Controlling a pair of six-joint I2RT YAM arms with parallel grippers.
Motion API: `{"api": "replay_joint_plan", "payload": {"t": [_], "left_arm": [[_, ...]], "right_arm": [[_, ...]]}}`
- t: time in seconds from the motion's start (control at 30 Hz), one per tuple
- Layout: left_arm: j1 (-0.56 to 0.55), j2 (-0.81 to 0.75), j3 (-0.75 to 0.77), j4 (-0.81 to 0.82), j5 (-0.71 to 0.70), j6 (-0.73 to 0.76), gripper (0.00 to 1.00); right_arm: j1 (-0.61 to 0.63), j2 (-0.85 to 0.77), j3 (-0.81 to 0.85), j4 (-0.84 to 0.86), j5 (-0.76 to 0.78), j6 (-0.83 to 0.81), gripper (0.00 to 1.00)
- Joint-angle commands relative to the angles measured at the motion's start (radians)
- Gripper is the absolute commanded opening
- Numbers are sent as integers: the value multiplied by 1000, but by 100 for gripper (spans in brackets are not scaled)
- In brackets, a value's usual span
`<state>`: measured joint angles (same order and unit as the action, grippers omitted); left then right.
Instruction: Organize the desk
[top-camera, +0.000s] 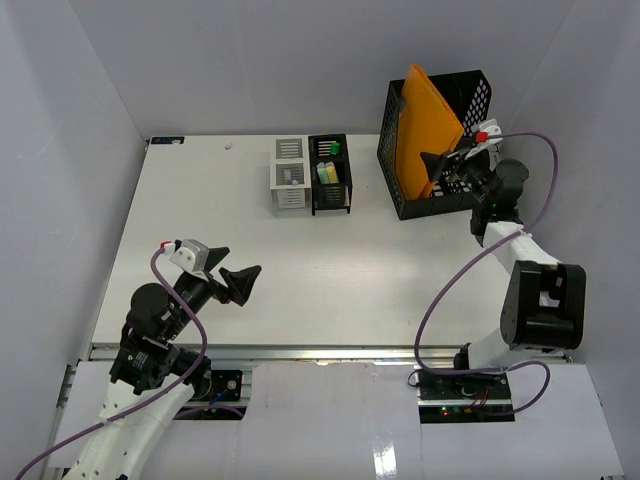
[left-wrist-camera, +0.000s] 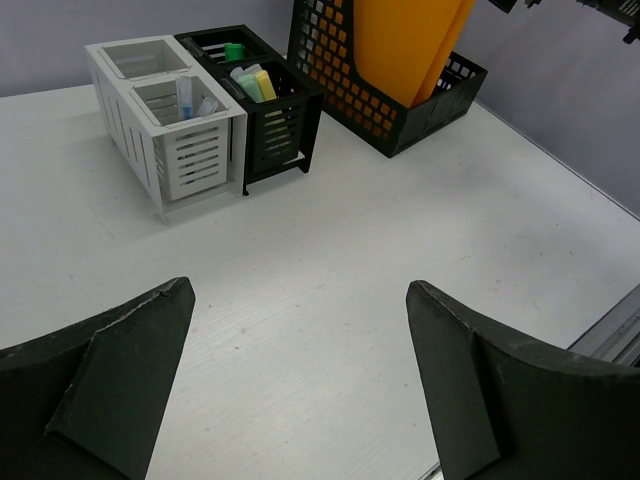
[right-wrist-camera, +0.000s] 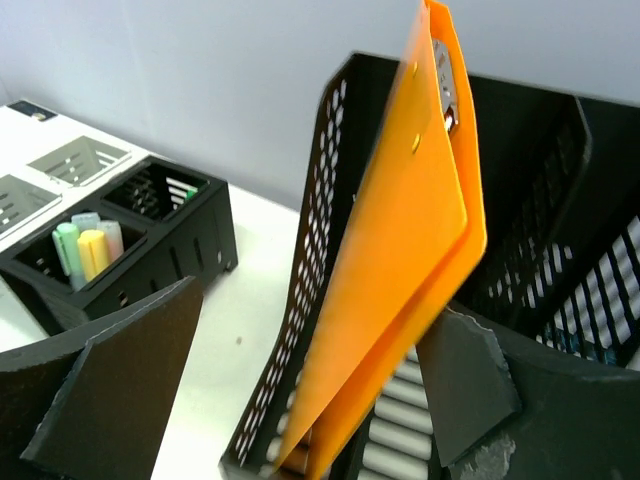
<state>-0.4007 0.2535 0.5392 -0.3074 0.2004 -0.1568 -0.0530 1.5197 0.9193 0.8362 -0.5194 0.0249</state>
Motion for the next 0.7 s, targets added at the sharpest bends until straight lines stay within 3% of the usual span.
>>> {"api": "replay_joint_plan", "payload": {"t": [0.0,0.17,0.3,0.4,0.67], "left_arm": [[5,-3,2,1,30,2,98],[3,10,2,5,63,5,98],[4,23,0,6,95,6,98],[3,29,-1,8,121,6,98],[3,67,-1,2,156,11,98]], "right_arm": [[-32,-188,40,-344,-2,-31,90],[-34,-379,56,-755,17,-171,90],[-36,-536,-17,-982,-21,-246,90],[-36,-661,-74,-1097,-54,-276,90],[-36,-769,-194,-1174,94,-150,90]]}}
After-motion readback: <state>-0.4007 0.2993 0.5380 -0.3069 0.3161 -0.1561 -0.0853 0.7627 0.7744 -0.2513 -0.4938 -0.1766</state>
